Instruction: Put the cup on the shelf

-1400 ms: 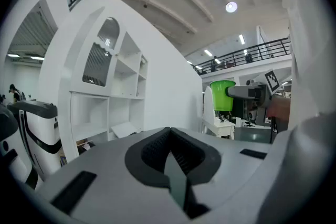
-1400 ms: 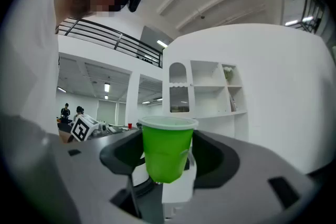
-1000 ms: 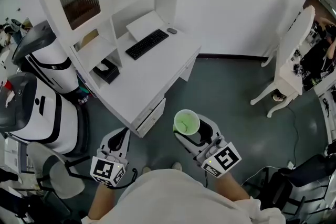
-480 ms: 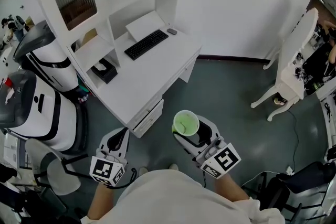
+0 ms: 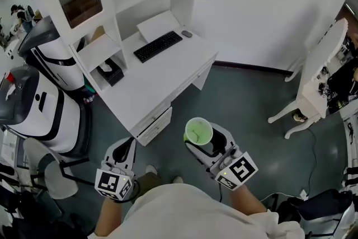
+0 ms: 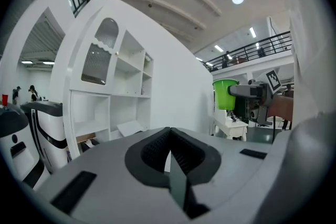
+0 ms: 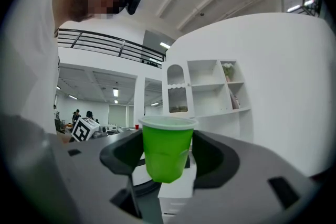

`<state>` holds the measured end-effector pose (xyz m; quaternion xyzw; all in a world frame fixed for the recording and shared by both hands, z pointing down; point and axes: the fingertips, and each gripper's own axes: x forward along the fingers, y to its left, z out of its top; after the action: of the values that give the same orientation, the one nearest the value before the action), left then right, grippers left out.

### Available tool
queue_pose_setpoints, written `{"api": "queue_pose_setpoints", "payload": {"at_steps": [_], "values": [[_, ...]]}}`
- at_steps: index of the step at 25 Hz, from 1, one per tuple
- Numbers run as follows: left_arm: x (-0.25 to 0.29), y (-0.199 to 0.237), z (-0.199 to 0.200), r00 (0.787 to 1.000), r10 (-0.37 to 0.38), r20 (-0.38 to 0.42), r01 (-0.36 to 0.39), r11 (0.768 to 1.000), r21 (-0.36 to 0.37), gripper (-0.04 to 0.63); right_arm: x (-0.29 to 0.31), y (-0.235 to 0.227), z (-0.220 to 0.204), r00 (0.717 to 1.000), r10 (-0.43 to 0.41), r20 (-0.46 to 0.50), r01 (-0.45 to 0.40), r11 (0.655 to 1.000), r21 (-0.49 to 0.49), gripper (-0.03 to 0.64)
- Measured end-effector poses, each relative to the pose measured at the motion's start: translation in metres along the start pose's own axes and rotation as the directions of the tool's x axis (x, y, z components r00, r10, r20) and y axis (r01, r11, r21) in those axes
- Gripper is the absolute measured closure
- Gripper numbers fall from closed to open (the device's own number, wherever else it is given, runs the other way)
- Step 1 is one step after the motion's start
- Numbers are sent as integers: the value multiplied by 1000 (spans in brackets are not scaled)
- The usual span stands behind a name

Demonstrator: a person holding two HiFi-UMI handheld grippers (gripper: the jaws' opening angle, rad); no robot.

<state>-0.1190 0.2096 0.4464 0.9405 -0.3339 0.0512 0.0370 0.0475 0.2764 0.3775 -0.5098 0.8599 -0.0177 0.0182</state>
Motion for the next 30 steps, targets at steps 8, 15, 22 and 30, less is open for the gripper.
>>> {"api": "queue_pose_setpoints", "payload": {"at_steps": [8,15,22,30], "values": [[39,28,-5,1000,7,0,-7,1000,-6,595,36,-33,-4,1000,11,1,-11,1000,0,324],[101,71,2,999,-29,18,29,999,-14,595,88,-75,-3,1000,-10,-7,10,1000,-15,324],[167,128,12,997,-71,19,72,997,-13,595,159,-129,3,999,-49,-1,49,999,-19,324],[217,178,17,992,-128,6,128,992,-12,595,231,-170,11,997,-82,13,83,996,-15,324]]}}
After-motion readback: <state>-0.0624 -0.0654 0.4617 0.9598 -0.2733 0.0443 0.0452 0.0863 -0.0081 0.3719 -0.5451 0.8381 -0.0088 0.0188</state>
